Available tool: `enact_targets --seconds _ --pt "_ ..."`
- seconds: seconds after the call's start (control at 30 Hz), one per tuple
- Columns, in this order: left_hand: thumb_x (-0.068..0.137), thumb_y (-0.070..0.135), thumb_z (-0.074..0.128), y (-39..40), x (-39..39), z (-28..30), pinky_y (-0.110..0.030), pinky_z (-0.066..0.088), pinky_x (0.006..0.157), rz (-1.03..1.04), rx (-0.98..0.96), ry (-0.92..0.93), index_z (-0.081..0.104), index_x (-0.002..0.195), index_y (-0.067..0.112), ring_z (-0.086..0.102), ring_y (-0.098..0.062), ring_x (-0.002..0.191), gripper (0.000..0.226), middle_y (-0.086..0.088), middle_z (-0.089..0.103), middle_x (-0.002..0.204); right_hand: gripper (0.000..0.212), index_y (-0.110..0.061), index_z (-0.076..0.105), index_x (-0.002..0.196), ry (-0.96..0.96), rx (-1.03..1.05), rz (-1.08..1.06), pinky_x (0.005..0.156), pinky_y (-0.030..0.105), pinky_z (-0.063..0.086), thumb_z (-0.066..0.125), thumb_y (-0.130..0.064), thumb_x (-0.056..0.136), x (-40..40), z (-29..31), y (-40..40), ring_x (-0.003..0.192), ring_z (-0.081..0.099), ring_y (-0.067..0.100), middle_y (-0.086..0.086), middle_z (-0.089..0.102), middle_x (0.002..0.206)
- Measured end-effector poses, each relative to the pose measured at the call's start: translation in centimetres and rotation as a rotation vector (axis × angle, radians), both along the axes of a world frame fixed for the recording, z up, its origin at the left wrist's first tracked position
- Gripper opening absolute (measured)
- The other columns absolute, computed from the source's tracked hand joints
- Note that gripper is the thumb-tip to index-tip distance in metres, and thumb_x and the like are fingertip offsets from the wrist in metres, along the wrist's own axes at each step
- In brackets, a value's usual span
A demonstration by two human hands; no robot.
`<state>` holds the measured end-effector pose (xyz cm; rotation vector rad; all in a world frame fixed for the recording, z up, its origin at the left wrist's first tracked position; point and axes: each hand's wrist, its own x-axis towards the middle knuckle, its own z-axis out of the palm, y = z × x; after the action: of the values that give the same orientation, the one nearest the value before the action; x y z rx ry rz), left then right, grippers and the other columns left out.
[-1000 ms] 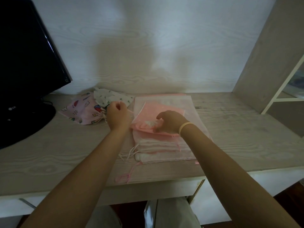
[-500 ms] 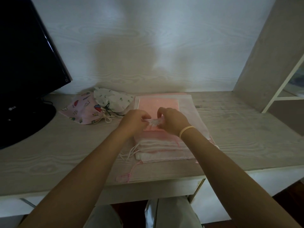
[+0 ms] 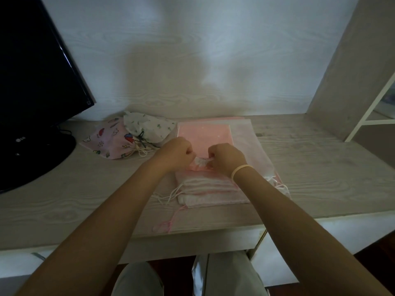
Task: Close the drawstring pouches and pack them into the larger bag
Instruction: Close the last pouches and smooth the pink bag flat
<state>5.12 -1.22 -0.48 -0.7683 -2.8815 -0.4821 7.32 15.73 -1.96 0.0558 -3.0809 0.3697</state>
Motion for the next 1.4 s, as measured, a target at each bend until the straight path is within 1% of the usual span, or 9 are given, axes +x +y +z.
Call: enact_targets --seconds 0.13,0.3,0.4,0.67,0.83,0.97,1.13,1.23,1.4 --pt "0.095 0.03 0.059 1.1 0.5 0.3 -0.031 0.033 0.058 -0.032 0.293 -0.039 0.046 0.054 0.006 0.045 -0.016 0.058 0.05 -0.003 0.046 0.06 0.006 -0.017 0.061 0.081 -0.011 -0.015 -0.019 0.067 0.028 0.042 0.066 -0.02 0.082 -0.3 -0.7 0.3 0.08 0.056 0.024 0.004 0.061 0.09" --pt "0.096 0.034 0.059 3.0 0.9 -0.5 -0.024 0.043 0.05 0.005 0.878 -0.537 0.067 0.08 0.001 0.05 -0.018 0.042 0.037 -0.01 0.055 0.051 0.015 -0.018 0.066 0.096 -0.018 -0.06 -0.031 0.069 0.029 0.043 0.065 -0.027 0.085 -0.3 -1.1 0.3 0.09 0.062 0.026 0.005 0.064 0.095" --pt "0.099 0.028 0.054 3.7 0.8 -0.7 -0.016 0.027 0.038 -0.003 0.877 -0.546 0.064 0.077 0.005 0.033 -0.01 0.033 0.034 -0.016 0.051 0.059 0.018 -0.018 0.067 0.101 -0.02 -0.089 -0.047 0.073 0.031 0.045 0.062 -0.027 0.086 -0.3 -1.4 0.6 0.094 0.063 0.028 0.007 0.065 0.101" --pt "0.096 0.023 0.058 3.8 0.2 -2.0 -0.022 0.035 0.048 0.152 0.775 -0.491 0.07 0.088 0.013 0.045 -0.009 0.047 0.017 0.011 0.051 0.047 0.071 -0.021 0.033 0.138 0.171 -0.084 -0.08 0.071 0.04 0.054 0.071 -0.039 0.08 0.6 -0.7 1.9 0.087 0.061 0.033 0.011 0.041 0.121" --pt "0.099 0.018 0.052 4.2 0.4 -1.9 -0.035 0.051 0.088 0.191 0.744 -0.387 0.069 0.118 0.008 0.064 -0.027 0.104 0.028 -0.013 0.069 0.118 0.046 -0.012 0.059 0.103 0.052 -0.007 -0.121 0.077 0.039 0.055 0.066 -0.052 0.082 0.4 0.7 3.3 0.085 0.063 0.025 0.007 0.066 0.097" --pt "0.101 0.018 0.048 4.4 0.1 -2.2 -0.02 0.045 0.062 0.173 0.769 -0.396 0.07 0.117 0.011 0.058 -0.01 0.074 0.028 0.0 0.067 0.101 0.032 -0.013 0.063 0.089 0.136 -0.005 -0.088 0.074 0.036 0.054 0.064 -0.045 0.086 0.6 1.9 2.7 0.086 0.062 0.024 0.006 0.066 0.092" --pt "0.096 0.021 0.058 4.2 0.4 -2.4 -0.027 0.047 0.092 0.171 0.784 -0.423 0.066 0.124 0.013 0.062 -0.017 0.11 0.031 -0.001 0.067 0.123 0.028 -0.01 0.062 0.09 0.169 -0.042 -0.04 0.078 0.038 0.054 0.063 -0.038 0.089 0.2 3.0 1.8 0.088 0.062 0.024 0.007 0.066 0.092" --pt "0.094 0.017 0.058 3.8 0.8 -2.3 -0.019 0.041 0.09 0.149 0.789 -0.413 0.064 0.127 0.015 0.056 -0.006 0.111 0.034 0.008 0.063 0.124 0.03 -0.011 0.055 0.099 0.213 -0.017 -0.078 0.076 0.04 0.055 0.067 -0.036 0.087 -0.5 2.9 1.7 0.086 0.062 0.027 0.008 0.064 0.095" --pt "0.091 0.012 0.057 3.6 0.7 -2.1 -0.019 0.04 0.092 0.124 0.819 -0.353 0.066 0.124 0.013 0.057 -0.008 0.116 0.034 0.004 0.064 0.127 0.036 -0.015 0.05 0.081 0.155 0.114 -0.161 0.062 0.031 0.046 0.06 -0.049 0.089 -1.2 2.4 0.9 0.071 0.056 0.023 0.003 0.056 0.08"
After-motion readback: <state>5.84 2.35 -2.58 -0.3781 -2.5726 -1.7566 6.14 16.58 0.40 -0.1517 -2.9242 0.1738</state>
